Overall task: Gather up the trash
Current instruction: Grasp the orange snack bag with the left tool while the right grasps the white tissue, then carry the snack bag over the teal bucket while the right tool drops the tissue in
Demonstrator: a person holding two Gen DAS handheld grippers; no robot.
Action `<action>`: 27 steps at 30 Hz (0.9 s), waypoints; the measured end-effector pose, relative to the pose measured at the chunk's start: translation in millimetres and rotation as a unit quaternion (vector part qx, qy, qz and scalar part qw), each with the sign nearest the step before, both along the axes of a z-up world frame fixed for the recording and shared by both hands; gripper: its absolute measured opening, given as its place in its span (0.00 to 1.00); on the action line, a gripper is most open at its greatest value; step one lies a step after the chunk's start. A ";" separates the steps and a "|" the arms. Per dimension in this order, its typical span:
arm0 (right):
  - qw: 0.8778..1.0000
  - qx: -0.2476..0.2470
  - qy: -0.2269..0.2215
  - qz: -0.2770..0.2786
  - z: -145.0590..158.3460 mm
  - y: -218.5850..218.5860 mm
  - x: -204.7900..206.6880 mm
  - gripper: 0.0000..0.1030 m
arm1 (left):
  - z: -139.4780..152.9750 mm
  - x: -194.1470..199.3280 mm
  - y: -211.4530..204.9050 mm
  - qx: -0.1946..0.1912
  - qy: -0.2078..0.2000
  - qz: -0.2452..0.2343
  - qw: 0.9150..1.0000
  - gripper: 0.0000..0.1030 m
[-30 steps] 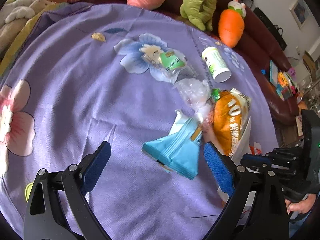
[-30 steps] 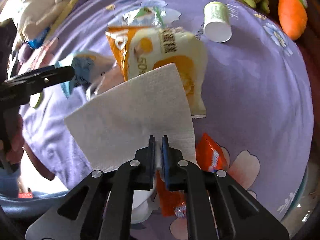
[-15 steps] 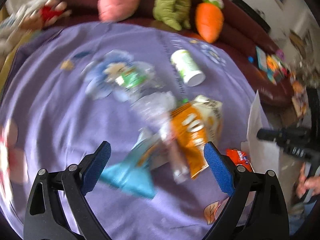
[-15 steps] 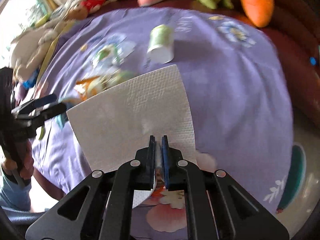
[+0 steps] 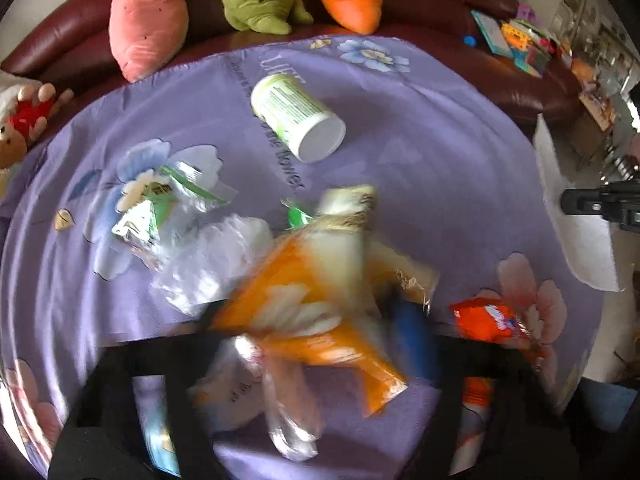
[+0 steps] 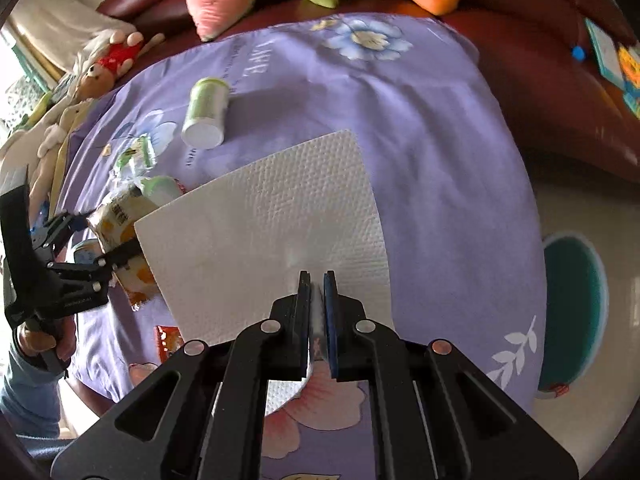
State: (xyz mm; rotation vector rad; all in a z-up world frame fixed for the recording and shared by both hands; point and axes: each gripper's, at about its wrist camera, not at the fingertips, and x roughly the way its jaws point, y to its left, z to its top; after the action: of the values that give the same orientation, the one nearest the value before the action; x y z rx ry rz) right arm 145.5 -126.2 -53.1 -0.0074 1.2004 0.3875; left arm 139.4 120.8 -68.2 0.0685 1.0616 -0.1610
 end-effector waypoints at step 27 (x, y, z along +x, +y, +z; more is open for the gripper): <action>0.982 0.028 -0.035 -0.181 10.3 -247.2 -12.3 0.07 | 61.2 40.9 -214.3 -0.091 -0.027 -0.099 0.991 0.35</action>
State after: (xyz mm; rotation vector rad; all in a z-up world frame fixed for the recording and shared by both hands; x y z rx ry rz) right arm 133.2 -373.4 -42.8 0.2421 1.0941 0.0996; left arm 180.3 -93.5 -7.0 0.0133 0.9818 -0.4332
